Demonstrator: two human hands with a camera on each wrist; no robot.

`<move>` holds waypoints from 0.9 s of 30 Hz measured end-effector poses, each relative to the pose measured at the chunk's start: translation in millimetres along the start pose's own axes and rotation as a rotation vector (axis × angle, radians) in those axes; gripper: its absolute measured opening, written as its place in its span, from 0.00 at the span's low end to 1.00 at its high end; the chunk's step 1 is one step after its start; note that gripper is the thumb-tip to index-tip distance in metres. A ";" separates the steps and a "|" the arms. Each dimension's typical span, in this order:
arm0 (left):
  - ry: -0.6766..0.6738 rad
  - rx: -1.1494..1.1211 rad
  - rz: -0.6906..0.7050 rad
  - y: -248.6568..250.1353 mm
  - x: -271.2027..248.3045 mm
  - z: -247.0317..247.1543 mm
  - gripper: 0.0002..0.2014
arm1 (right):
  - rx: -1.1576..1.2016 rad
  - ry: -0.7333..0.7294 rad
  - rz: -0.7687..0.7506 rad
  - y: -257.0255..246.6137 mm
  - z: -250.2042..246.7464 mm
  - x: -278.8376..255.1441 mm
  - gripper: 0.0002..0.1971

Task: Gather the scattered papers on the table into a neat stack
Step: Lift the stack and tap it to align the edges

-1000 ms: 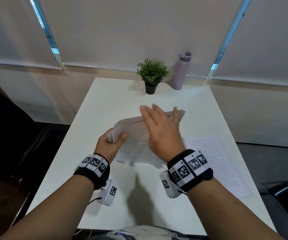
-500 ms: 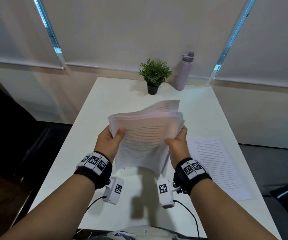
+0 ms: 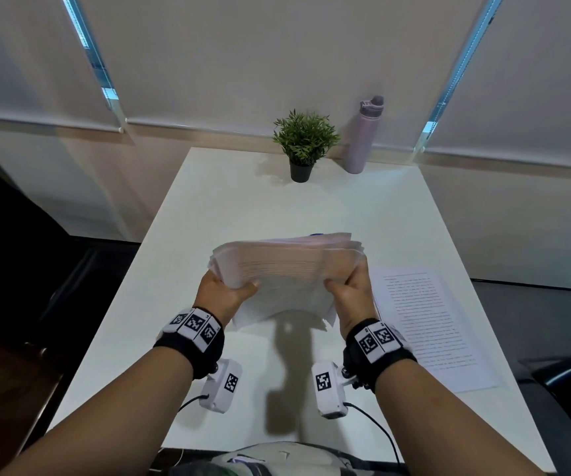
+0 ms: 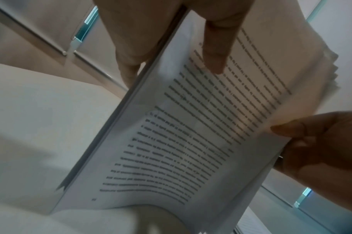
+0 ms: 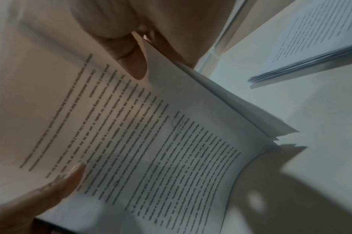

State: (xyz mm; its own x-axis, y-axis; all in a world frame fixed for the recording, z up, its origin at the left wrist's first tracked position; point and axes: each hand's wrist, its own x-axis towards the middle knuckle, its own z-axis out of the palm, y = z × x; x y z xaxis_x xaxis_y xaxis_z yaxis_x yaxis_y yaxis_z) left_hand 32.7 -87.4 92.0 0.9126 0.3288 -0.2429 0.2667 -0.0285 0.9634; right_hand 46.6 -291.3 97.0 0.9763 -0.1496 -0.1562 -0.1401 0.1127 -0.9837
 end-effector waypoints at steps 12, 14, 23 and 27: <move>0.170 -0.262 0.283 54.3 -6.8 11.2 0.02 | -0.502 -0.084 -0.742 -27.1 -9.0 17.5 0.35; 0.173 -0.232 0.298 56.5 -5.3 11.4 0.08 | -0.567 -0.084 -0.804 -28.8 -8.3 18.4 0.26; 0.014 -0.101 0.349 21.1 -5.1 -0.9 0.23 | 0.024 -0.047 -0.255 -23.8 -10.4 12.4 0.39; -0.029 -0.040 0.146 4.4 0.1 4.9 0.31 | 0.119 -0.041 -0.072 -20.2 -5.9 17.4 0.37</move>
State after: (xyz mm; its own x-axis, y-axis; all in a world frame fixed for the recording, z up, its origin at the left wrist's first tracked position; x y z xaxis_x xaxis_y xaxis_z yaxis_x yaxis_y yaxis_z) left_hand 35.5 -92.1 95.7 0.9493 0.2969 -0.1029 0.1188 -0.0358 0.9923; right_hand 65.4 -302.0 113.6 0.9894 -0.1218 -0.0797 -0.0515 0.2196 -0.9742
